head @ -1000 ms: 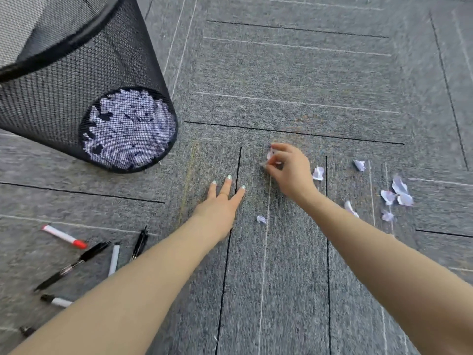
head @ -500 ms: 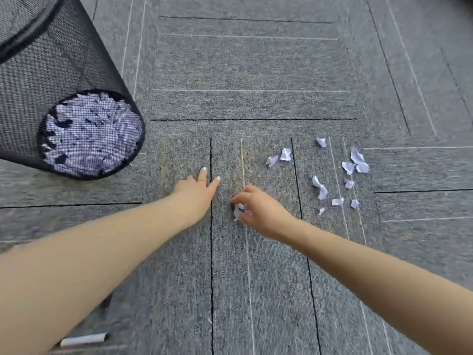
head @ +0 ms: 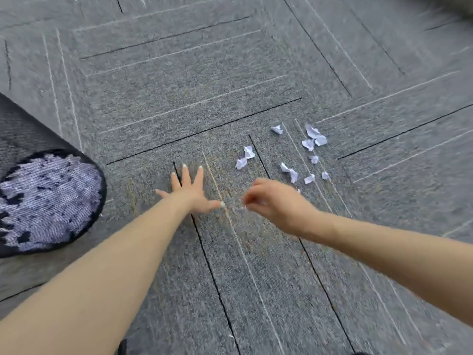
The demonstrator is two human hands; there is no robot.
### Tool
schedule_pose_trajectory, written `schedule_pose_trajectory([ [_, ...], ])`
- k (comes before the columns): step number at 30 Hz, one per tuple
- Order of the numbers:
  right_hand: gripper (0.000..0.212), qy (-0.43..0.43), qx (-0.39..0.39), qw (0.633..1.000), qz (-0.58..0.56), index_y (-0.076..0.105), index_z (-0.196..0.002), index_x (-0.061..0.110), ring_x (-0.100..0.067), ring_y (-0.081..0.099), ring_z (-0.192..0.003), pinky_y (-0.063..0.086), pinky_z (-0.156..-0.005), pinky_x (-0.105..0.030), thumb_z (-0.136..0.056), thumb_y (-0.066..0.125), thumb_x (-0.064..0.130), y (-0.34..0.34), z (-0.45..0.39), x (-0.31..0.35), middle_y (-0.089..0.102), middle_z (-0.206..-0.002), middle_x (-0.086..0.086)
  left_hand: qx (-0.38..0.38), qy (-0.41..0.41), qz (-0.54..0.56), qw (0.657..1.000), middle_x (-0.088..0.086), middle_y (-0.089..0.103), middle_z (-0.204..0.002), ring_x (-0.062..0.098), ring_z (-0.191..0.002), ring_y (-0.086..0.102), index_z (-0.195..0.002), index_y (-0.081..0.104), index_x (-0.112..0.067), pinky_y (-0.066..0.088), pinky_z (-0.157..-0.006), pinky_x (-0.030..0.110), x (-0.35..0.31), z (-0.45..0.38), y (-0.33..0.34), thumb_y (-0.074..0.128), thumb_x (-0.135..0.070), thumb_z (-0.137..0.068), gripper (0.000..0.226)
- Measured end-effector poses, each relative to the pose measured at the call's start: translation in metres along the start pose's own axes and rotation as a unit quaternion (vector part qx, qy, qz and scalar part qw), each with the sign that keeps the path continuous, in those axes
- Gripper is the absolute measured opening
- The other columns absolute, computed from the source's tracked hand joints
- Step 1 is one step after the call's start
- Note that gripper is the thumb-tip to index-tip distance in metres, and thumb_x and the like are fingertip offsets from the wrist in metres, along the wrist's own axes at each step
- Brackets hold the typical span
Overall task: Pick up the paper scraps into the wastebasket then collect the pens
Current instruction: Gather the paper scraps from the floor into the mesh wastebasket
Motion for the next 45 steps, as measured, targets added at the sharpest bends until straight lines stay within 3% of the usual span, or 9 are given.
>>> schedule_pose_trajectory([
  [5,0.012,0.071,-0.043,0.997,0.005,0.069,-0.093,0.014,-0.01,0.054,-0.09,0.042,-0.084,-0.022,-0.084,0.063,0.021,-0.085,-0.014,-0.023,0.058,-0.103,0.003,-0.007,0.001,-0.003,1.0,0.004,-0.051,-0.139,0.035,-0.133,-0.037,-0.135,-0.038,-0.031,0.001,-0.102,0.073,0.004,-0.01,0.024,0.054,-0.078,-0.064,0.125],
  [8,0.01,0.101,-0.072,0.992,-0.028,0.07,-0.089,0.015,-0.014,0.048,-0.116,0.032,-0.103,-0.031,-0.083,0.065,0.021,-0.066,-0.049,-0.031,0.053,-0.128,0.001,0.005,-0.01,-0.017,1.0,0.007,-0.052,-0.137,0.037,-0.131,-0.038,-0.134,-0.04,-0.028,0.002,-0.102,0.072,0.003,-0.017,0.02,0.051,-0.081,-0.062,0.127],
  [12,0.009,0.098,-0.09,0.991,-0.025,0.072,-0.088,0.015,-0.017,0.04,-0.127,0.029,-0.107,-0.036,-0.082,0.065,0.018,0.004,-0.084,-0.036,0.045,-0.14,0.0,0.013,-0.031,-0.029,0.999,0.007,-0.053,-0.136,0.037,-0.131,-0.039,-0.131,-0.042,-0.028,0.004,-0.103,0.072,0.001,-0.02,0.023,0.049,-0.085,-0.059,0.129],
  [19,0.007,0.094,-0.198,0.976,-0.017,0.062,-0.084,0.005,-0.023,0.054,-0.09,0.047,-0.079,-0.04,-0.087,0.057,0.01,0.046,-0.077,-0.039,0.061,-0.097,-0.007,0.003,-0.022,-0.036,0.999,0.006,-0.051,-0.139,0.037,-0.133,-0.036,-0.134,-0.039,-0.029,0.003,-0.104,0.071,0.001,-0.015,0.023,0.048,-0.085,-0.059,0.127],
  [26,0.009,0.057,-0.208,0.976,0.021,0.059,-0.076,0.004,-0.027,0.056,-0.067,0.051,-0.059,-0.045,-0.084,0.057,0.001,0.04,-0.087,-0.043,0.057,-0.088,-0.009,0.024,-0.03,-0.043,0.998,0.008,-0.052,-0.137,0.038,-0.133,-0.035,-0.133,-0.041,-0.026,0.006,-0.104,0.071,-0.002,-0.014,0.017,0.046,-0.085,-0.059,0.129],
  [32,0.015,0.112,-0.246,0.962,-0.047,0.057,-0.077,0.005,-0.019,0.055,-0.075,0.049,-0.069,-0.036,-0.091,0.052,0.012,0.029,-0.089,-0.05,0.061,-0.085,-0.003,0.015,-0.018,-0.042,0.999,0.009,-0.051,-0.138,0.039,-0.133,-0.034,-0.132,-0.041,-0.026,0.006,-0.104,0.072,0.0,-0.013,0.019,0.044,-0.087,-0.059,0.128],
  [36,0.01,0.225,-0.35,0.896,-0.153,0.056,-0.083,0.01,-0.008,0.051,-0.074,0.043,-0.068,-0.017,-0.092,0.051,0.013,-0.009,-0.094,-0.079,0.057,-0.088,0.0,0.021,-0.007,-0.035,0.999,0.009,-0.053,-0.135,0.04,-0.132,-0.036,-0.13,-0.043,-0.027,0.003,-0.103,0.073,0.001,-0.015,0.019,0.045,-0.086,-0.059,0.128],
  [42,0.007,0.253,-0.276,0.922,-0.1,0.06,-0.087,0.002,-0.017,0.053,-0.099,0.045,-0.09,-0.033,-0.089,0.054,0.005,-0.028,-0.109,-0.105,0.052,-0.119,-0.006,0.024,-0.01,-0.038,0.999,0.009,-0.052,-0.137,0.04,-0.132,-0.036,-0.127,-0.046,-0.028,0.002,-0.102,0.072,0.001,-0.014,0.018,0.045,-0.086,-0.058,0.128],
  [45,0.006,0.242,-0.259,0.931,-0.082,0.058,-0.083,0.005,-0.022,0.056,-0.094,0.047,-0.086,-0.039,-0.087,0.053,0.003,-0.026,-0.114,-0.109,0.058,-0.107,-0.007,0.039,-0.02,-0.043,0.998,0.01,-0.054,-0.134,0.04,-0.131,-0.037,-0.116,-0.05,-0.027,0.002,-0.103,0.072,-0.001,-0.014,0.014,0.044,-0.087,-0.058,0.125],
])
Point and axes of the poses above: each hand's wrist, its own z-axis away from the middle knuckle, its own y-axis out of the palm, x = y × z, the point moved 1 cm from there along -z, towards the middle knuckle
